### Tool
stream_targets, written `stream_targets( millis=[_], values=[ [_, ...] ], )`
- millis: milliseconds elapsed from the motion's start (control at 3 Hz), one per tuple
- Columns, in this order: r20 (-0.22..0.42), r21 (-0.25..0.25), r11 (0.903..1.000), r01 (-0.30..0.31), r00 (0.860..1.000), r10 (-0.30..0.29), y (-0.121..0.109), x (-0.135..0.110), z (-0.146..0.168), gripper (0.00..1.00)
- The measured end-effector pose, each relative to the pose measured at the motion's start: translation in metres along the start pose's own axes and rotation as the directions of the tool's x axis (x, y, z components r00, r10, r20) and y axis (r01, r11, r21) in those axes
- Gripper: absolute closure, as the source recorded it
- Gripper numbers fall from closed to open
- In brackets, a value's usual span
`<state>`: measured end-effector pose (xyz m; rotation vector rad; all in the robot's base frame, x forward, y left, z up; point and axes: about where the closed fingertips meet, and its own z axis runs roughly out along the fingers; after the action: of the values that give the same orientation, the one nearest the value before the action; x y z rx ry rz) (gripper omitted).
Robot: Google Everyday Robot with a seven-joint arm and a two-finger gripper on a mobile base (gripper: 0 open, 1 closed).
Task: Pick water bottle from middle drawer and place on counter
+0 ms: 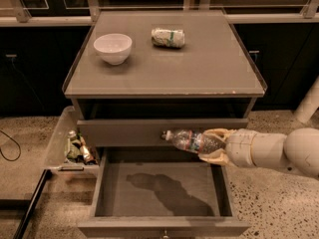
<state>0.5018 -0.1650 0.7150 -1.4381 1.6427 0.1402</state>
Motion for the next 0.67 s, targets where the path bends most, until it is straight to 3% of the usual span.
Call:
stream_targets(
  millis=[667],
  values=[
    [0.081,-0.062,0.9864,0.152,0.986,-0.147,-0.037,-0.104,-0.013,1.00]
  ],
)
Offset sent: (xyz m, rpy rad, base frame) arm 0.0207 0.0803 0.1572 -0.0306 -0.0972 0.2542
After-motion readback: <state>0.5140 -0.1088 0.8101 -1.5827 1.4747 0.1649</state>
